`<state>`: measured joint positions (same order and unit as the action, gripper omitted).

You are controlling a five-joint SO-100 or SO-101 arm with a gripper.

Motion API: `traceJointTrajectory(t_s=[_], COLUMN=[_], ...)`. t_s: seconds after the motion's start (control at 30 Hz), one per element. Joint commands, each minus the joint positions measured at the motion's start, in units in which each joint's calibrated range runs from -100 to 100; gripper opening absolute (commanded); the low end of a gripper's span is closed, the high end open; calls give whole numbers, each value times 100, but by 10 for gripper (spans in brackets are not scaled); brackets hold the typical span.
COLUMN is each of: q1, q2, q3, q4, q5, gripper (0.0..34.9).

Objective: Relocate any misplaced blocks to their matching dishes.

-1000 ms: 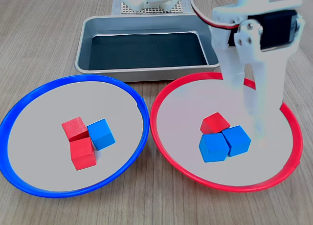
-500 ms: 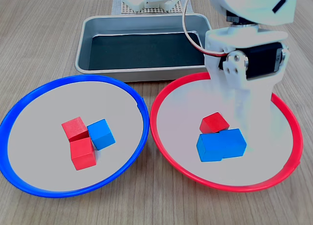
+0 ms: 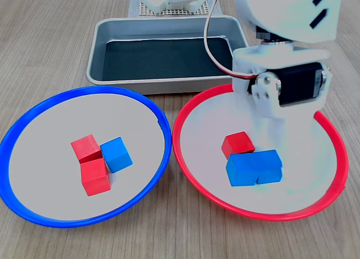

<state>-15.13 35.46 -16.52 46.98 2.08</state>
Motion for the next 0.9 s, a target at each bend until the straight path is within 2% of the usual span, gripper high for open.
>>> traceJointTrajectory(t_s=[0.0,0.1,0.33,0.6,0.7,0.8,0.87], q1=[97,116,106,22,3,-7,3], q2=[-62,-71,-80,-88,-80,-97,-105], q3=[-219,-219,-192,-119,-101,-92,-92], q4=[93,126,102,-55,-129,-262,-286], q5=[-49,-107,-166,-147,-137,-137,-151], gripper=[196,183,115,98,72,12,4])
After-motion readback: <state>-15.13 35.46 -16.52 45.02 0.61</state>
